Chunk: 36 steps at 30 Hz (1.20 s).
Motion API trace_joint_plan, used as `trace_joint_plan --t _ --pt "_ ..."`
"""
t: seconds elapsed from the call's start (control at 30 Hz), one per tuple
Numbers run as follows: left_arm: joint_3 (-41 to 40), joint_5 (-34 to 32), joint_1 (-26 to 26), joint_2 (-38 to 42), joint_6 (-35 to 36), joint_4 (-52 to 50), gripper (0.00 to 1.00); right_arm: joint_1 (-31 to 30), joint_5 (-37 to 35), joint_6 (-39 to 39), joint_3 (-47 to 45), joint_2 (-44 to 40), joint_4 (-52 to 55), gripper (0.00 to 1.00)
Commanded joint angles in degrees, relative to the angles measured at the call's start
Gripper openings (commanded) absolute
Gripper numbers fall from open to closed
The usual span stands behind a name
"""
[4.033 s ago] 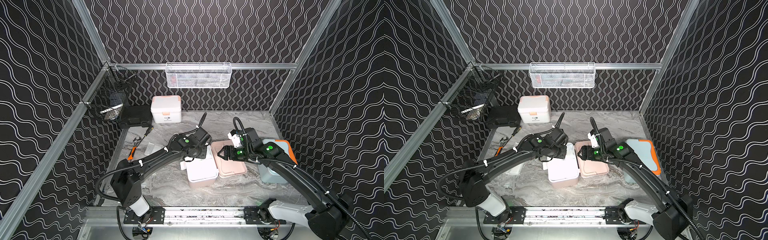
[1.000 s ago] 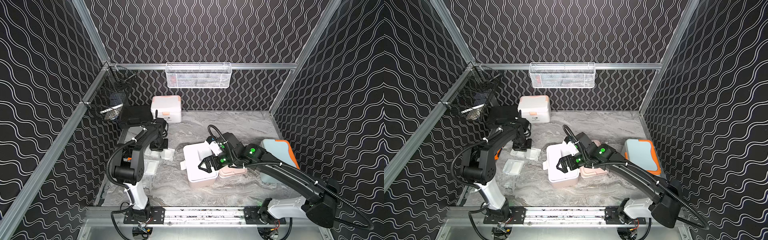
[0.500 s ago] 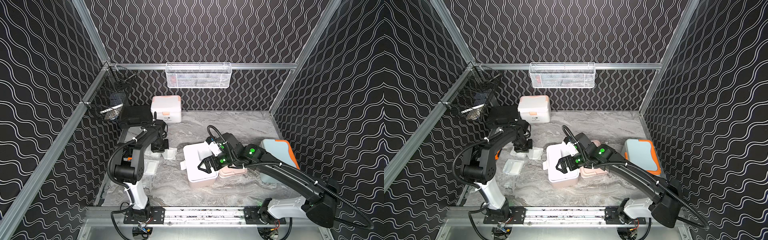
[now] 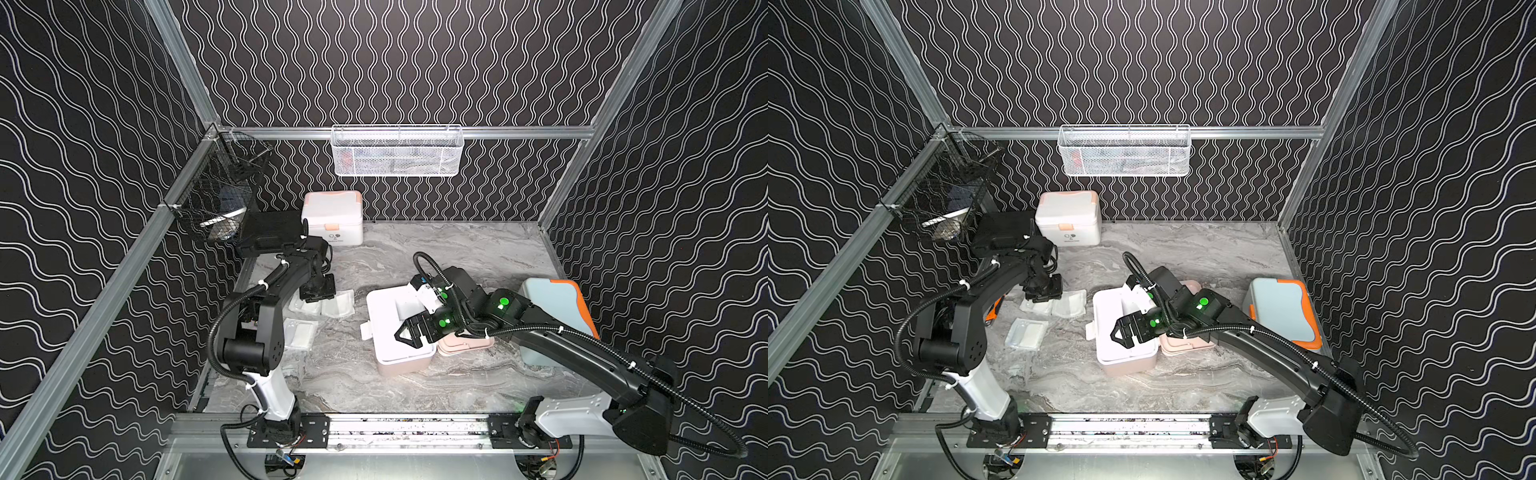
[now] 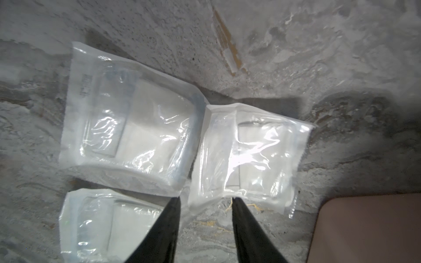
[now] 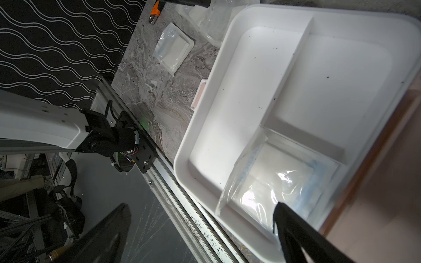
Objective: Open first aid kits and take out gauze
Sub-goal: Place the gauze at the center of the board, then pick up the gauze from the first aid kit.
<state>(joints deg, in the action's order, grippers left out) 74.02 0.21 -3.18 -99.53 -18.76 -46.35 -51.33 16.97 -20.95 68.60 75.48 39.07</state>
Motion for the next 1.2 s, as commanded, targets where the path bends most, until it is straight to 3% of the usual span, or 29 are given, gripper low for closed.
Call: trace_joint_plan --t 0.0,0.1,0.33,0.47,0.5,0.67,0.83,0.9,1.0,1.17 --pt "0.41 0.08 0.10 4.06 -0.88 -2.17 0.47 -0.26 -0.46 -0.65 0.72 -0.33 -0.36 1.00" --pt "0.45 3.45 0.10 10.45 -1.73 -2.68 0.53 -0.44 -0.68 -1.07 0.71 -1.21 -1.38 1.00" --pt "-3.05 20.17 -1.21 26.79 -4.99 0.69 0.75 -1.05 -2.02 -1.46 -1.15 -7.37 -7.25 1.00" --pt "-5.90 21.96 -5.90 34.13 -8.45 1.71 0.93 -1.40 -0.97 -1.55 -3.13 -12.33 -12.04 1.00" --pt "-6.31 21.30 -7.84 35.36 -9.28 1.57 0.98 -1.40 -0.59 -1.64 -3.34 -13.38 -13.38 1.00" --pt "-6.75 14.55 -20.12 38.13 -14.28 1.26 0.99 -1.58 -3.35 -1.98 -3.37 -15.19 -14.64 1.00" --pt "-4.32 2.16 -34.06 35.28 -17.37 -1.34 0.99 -0.86 -24.78 -5.83 -3.30 -15.62 -5.94 1.00" --pt "-2.80 -2.93 -39.24 32.69 -18.00 -3.28 0.99 0.97 -29.35 -7.80 -3.37 -16.17 -2.86 1.00" --pt "-0.23 -9.97 -46.85 28.20 -19.47 -5.76 0.98 5.83 -27.46 -9.89 -6.02 -17.46 -1.48 1.00" --pt "5.24 -17.48 -57.19 19.26 -22.39 -9.44 0.89 14.86 -19.44 -11.74 -9.53 -18.59 -0.99 1.00"
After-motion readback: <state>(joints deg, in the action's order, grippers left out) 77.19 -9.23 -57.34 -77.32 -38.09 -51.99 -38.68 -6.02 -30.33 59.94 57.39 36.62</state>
